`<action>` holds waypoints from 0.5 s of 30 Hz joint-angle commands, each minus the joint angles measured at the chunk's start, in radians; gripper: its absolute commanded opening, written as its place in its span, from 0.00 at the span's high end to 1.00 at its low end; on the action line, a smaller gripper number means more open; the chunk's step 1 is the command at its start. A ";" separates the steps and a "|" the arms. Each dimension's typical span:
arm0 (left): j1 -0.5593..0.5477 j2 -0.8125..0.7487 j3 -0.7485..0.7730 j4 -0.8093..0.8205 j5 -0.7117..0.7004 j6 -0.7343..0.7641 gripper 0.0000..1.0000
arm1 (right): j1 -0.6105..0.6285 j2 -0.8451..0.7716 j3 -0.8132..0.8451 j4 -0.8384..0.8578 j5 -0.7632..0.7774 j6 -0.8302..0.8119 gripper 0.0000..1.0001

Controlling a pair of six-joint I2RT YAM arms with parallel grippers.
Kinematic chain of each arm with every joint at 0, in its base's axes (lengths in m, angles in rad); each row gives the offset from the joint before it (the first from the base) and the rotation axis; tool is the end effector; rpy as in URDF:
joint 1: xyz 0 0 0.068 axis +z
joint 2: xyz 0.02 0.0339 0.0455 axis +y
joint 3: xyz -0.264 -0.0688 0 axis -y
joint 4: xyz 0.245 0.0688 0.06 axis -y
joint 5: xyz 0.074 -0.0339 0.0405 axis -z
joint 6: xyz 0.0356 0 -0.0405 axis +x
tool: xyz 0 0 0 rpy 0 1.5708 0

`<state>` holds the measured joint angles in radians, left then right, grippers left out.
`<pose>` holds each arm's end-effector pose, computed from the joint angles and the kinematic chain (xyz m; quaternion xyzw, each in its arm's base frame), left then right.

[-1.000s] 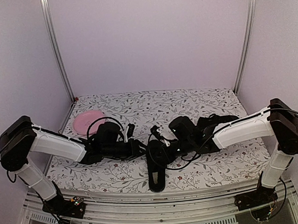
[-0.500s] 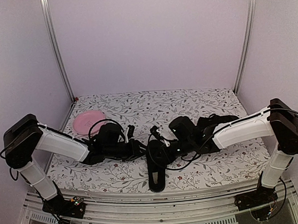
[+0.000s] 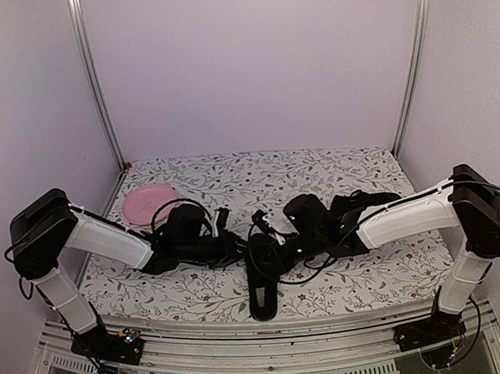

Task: Tie the shoes
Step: Pass from the right arm to the left

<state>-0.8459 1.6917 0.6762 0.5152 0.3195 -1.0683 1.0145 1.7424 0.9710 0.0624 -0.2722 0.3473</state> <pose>0.2082 -0.2519 0.1473 -0.0136 0.8529 -0.4905 0.1781 0.1845 0.3148 0.1753 -0.3483 0.8320 0.3563 0.2439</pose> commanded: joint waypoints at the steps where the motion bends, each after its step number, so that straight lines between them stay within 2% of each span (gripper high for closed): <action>1: 0.012 0.019 0.022 0.048 0.015 -0.009 0.83 | 0.005 0.017 -0.009 0.033 -0.012 -0.002 0.98; 9: 0.015 0.042 0.028 0.070 0.016 -0.029 1.00 | 0.005 0.012 -0.013 0.039 -0.011 -0.002 0.98; 12: 0.021 0.029 0.012 0.074 -0.010 -0.037 1.00 | 0.005 0.000 -0.019 0.036 0.005 -0.001 0.98; 13: 0.023 0.019 0.004 0.075 -0.026 -0.037 1.00 | 0.005 -0.013 -0.021 0.026 0.021 -0.001 0.97; 15: 0.032 -0.013 -0.017 0.074 -0.059 -0.035 1.00 | 0.006 -0.046 -0.030 -0.012 0.069 0.003 0.85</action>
<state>-0.8410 1.7206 0.6849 0.5617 0.3191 -1.1011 1.0145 1.7424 0.9615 0.0757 -0.2649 0.3511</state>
